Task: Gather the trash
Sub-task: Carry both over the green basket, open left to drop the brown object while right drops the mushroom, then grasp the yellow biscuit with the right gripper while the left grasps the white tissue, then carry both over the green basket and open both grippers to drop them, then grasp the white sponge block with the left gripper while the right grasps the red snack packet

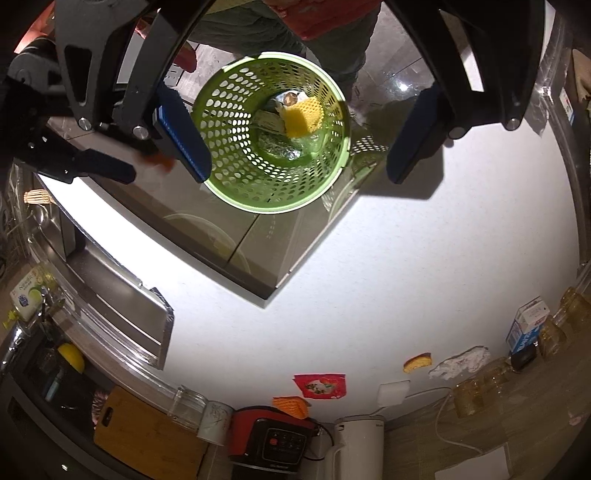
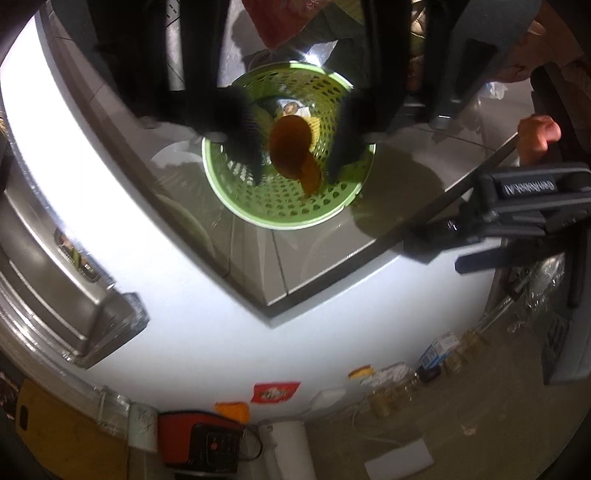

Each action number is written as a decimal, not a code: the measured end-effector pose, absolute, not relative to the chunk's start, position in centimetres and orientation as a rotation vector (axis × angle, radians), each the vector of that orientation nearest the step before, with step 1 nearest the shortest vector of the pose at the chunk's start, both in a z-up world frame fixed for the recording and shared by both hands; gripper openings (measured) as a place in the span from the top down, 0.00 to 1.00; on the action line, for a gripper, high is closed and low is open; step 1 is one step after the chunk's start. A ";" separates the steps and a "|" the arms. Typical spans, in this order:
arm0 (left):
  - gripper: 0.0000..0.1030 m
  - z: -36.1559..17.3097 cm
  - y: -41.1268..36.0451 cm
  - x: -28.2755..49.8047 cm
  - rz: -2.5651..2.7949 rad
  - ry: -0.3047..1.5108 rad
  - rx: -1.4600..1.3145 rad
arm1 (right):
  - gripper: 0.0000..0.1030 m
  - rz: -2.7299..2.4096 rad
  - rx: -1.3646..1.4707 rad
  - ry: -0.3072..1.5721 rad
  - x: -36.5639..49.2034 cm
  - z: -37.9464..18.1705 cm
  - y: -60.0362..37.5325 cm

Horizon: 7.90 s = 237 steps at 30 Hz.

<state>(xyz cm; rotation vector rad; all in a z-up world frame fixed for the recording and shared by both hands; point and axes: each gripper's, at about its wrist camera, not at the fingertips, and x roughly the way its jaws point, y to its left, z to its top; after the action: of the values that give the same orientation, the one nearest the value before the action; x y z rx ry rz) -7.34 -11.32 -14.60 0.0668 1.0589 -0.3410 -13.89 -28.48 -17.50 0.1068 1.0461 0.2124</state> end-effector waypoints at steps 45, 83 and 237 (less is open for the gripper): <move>0.11 -15.4 6.9 20.2 -0.066 0.958 -0.070 | 0.09 0.325 -0.040 0.931 14.8 -16.1 -11.8; 0.11 -20.2 5.6 30.8 -0.066 1.025 -0.094 | 0.88 0.250 -0.019 0.953 25.0 -20.1 -11.1; 0.07 -18.3 -7.6 33.8 -0.210 1.011 0.005 | 0.02 -0.027 0.145 0.912 20.4 -17.2 -24.6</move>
<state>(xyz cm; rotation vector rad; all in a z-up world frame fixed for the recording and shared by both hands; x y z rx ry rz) 33.75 -7.59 -18.34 0.0051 1.0111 -0.2100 20.37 -24.63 -17.16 0.1454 0.9118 -0.0270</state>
